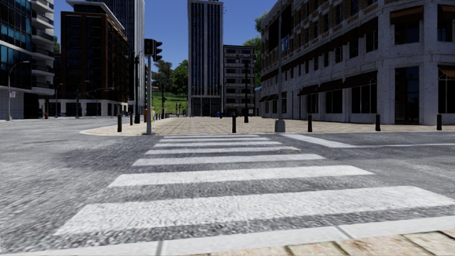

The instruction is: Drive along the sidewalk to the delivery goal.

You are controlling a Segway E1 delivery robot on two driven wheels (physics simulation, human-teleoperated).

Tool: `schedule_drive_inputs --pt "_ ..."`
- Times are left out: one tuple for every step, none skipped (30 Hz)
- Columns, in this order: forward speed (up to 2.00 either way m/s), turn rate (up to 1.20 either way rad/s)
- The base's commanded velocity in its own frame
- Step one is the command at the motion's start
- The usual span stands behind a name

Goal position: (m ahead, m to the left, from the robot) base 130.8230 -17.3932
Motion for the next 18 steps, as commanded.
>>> schedule_drive_inputs --pt "2.00 0.00" --pt "2.00 0.00" --pt "2.00 0.00" --pt "2.00 0.00" --pt "2.00 0.00" --pt "2.00 0.00" --pt "2.00 0.00" --pt "2.00 0.00" --pt "2.00 0.00" --pt "2.00 0.00" --pt "2.00 0.00" --pt "2.00 0.04" --pt "2.00 0.15" --pt "2.00 0.23" --pt "2.00 0.25" --pt "2.00 0.26" --pt "2.00 0.26" --pt "2.00 0.26"
